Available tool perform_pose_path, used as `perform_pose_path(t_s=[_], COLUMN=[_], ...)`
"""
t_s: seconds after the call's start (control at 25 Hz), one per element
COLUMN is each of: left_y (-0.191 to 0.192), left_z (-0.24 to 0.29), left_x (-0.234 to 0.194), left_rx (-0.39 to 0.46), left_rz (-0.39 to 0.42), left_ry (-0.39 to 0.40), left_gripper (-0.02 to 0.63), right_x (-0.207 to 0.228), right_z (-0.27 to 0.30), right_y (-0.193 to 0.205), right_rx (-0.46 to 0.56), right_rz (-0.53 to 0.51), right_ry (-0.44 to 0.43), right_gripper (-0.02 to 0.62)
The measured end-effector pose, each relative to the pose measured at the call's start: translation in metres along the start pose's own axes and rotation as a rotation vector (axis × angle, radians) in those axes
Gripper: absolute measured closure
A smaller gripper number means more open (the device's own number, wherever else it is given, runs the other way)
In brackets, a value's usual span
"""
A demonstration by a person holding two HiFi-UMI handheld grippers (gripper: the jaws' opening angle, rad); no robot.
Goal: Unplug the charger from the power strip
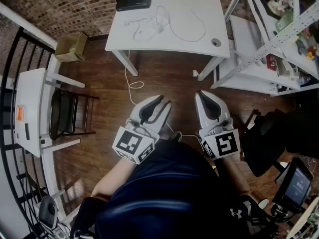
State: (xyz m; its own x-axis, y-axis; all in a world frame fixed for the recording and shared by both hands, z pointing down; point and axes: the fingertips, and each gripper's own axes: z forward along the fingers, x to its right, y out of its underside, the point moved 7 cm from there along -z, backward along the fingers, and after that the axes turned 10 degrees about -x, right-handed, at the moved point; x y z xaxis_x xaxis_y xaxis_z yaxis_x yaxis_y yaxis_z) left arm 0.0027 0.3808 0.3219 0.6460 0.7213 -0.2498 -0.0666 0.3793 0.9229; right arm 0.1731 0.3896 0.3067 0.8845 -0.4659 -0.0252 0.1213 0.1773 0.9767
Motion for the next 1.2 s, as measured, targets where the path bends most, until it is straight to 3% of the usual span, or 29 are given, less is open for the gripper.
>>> perform_pose_path(t_s=[0.36,0.6,0.84,1.2], left_y=[0.004,0.001,-0.006,-0.019], left_z=[0.003,0.024,0.057,0.095], left_x=[-0.019,-0.047,-0.111,-0.225], left_rx=[-0.016,-0.018,-0.024,-0.087], left_rz=[-0.068,-0.076,-0.073,-0.061], left_ry=[-0.094,-0.087,-0.066,-0.004], left_gripper=[0.509,0.511,0.509,0.502], right_x=[0.021,0.034,0.052,0.069], right_z=[0.011,0.041,0.095,0.213], right_y=[0.027,0.032,0.036,0.049], right_rx=[-0.070,-0.102,-0.180,-0.323], right_rz=[0.102,0.130,0.160,0.117], right_ry=[-0.047,-0.038,0.016,0.052], right_gripper=[0.586,0.586,0.586,0.586])
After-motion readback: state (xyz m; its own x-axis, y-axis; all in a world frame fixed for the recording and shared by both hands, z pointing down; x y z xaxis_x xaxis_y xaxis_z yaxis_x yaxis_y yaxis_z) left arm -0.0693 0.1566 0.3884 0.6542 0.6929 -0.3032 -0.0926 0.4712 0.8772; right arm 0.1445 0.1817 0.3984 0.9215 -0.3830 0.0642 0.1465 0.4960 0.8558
